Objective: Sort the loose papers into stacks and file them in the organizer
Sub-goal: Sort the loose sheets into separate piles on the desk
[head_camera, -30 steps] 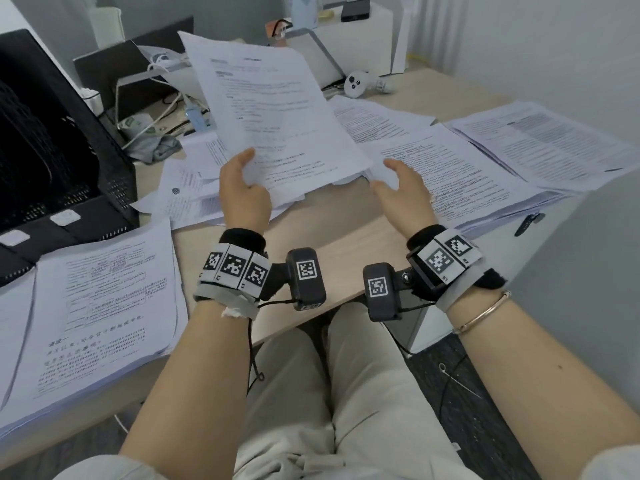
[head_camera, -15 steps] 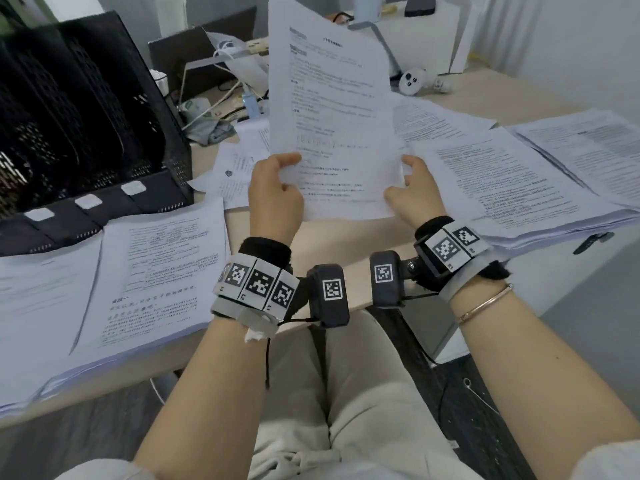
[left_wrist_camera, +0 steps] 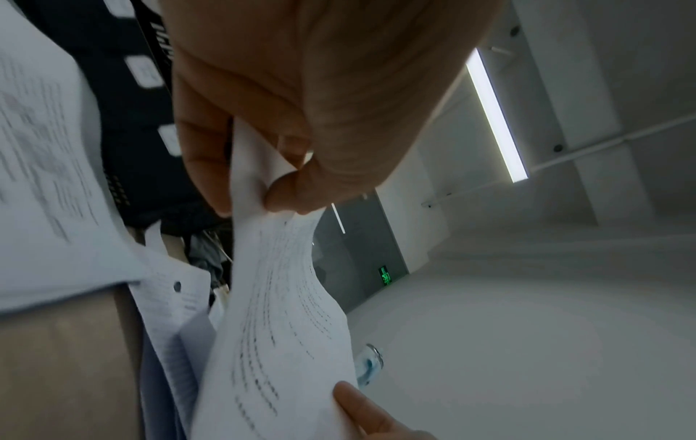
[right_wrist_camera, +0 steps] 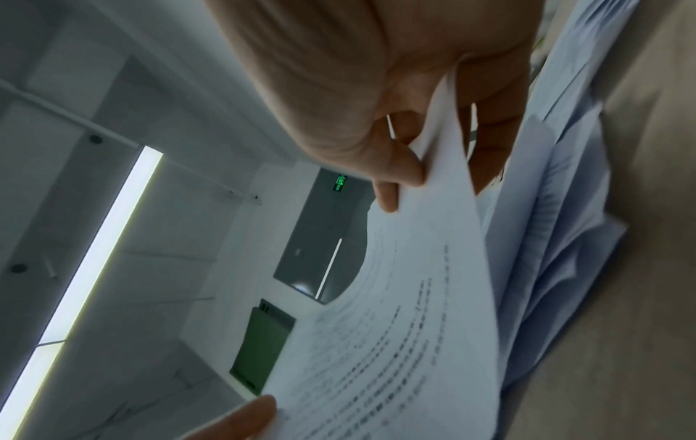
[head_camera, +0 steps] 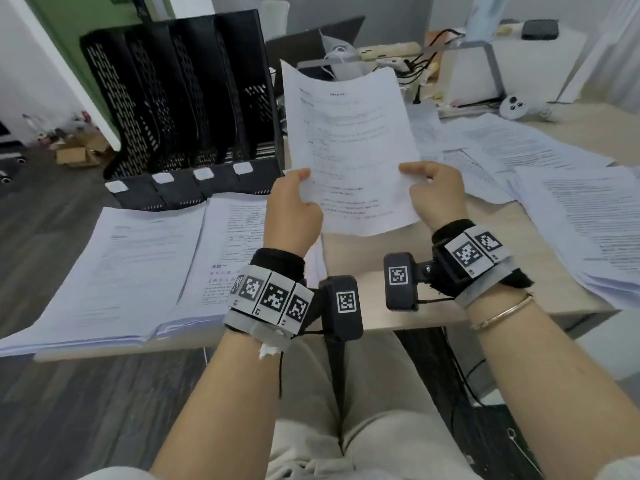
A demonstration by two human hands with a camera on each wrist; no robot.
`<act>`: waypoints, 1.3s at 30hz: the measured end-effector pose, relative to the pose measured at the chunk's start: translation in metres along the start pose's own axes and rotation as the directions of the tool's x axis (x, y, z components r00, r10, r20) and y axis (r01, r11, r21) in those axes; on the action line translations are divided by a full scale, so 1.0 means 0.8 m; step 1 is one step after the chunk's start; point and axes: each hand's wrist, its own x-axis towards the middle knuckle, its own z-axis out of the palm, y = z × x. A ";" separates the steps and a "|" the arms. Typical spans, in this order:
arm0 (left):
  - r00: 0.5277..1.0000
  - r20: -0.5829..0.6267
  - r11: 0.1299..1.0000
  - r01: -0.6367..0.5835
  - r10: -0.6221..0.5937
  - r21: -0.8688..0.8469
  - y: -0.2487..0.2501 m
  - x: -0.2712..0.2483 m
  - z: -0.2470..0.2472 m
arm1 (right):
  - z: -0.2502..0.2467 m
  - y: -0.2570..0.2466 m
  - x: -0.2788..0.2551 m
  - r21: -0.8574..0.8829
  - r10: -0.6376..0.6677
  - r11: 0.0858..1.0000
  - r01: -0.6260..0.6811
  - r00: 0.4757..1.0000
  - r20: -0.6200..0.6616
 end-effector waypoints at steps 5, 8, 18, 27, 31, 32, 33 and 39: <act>0.990 0.003 0.989 0.139 -0.139 0.055 -0.041 -0.003 -0.050 | 0.050 -0.023 -0.006 -0.006 -0.067 0.998 0.068 0.995 0.077; 0.979 -0.007 0.978 0.202 -0.202 0.054 -0.063 -0.010 -0.073 | 0.074 -0.032 -0.014 0.012 -0.066 0.998 0.065 0.992 0.111; 0.960 -0.093 0.965 0.263 -0.263 -0.006 -0.113 -0.022 -0.118 | 0.115 -0.054 -0.034 0.032 -0.111 0.994 0.107 0.972 0.206; 0.860 -0.431 0.962 0.255 -0.274 -0.102 -0.143 -0.007 -0.194 | 0.152 -0.103 -0.056 0.162 -0.222 0.972 0.167 0.876 0.428; 0.856 -0.440 0.963 0.238 -0.271 -0.130 -0.142 -0.014 -0.206 | 0.157 -0.107 -0.057 0.111 -0.194 0.981 0.160 0.858 0.475; 0.868 -0.416 0.963 0.240 -0.270 -0.124 -0.143 -0.016 -0.205 | 0.157 -0.105 -0.055 0.085 -0.188 0.982 0.167 0.862 0.471; 0.885 -0.380 0.963 0.244 -0.268 -0.111 -0.144 -0.018 -0.204 | 0.157 -0.102 -0.054 0.060 -0.184 0.982 0.177 0.870 0.457; 0.927 -0.221 0.953 0.303 -0.302 -0.032 -0.156 -0.030 -0.196 | 0.160 -0.101 -0.059 -0.034 -0.188 0.974 0.223 0.887 0.422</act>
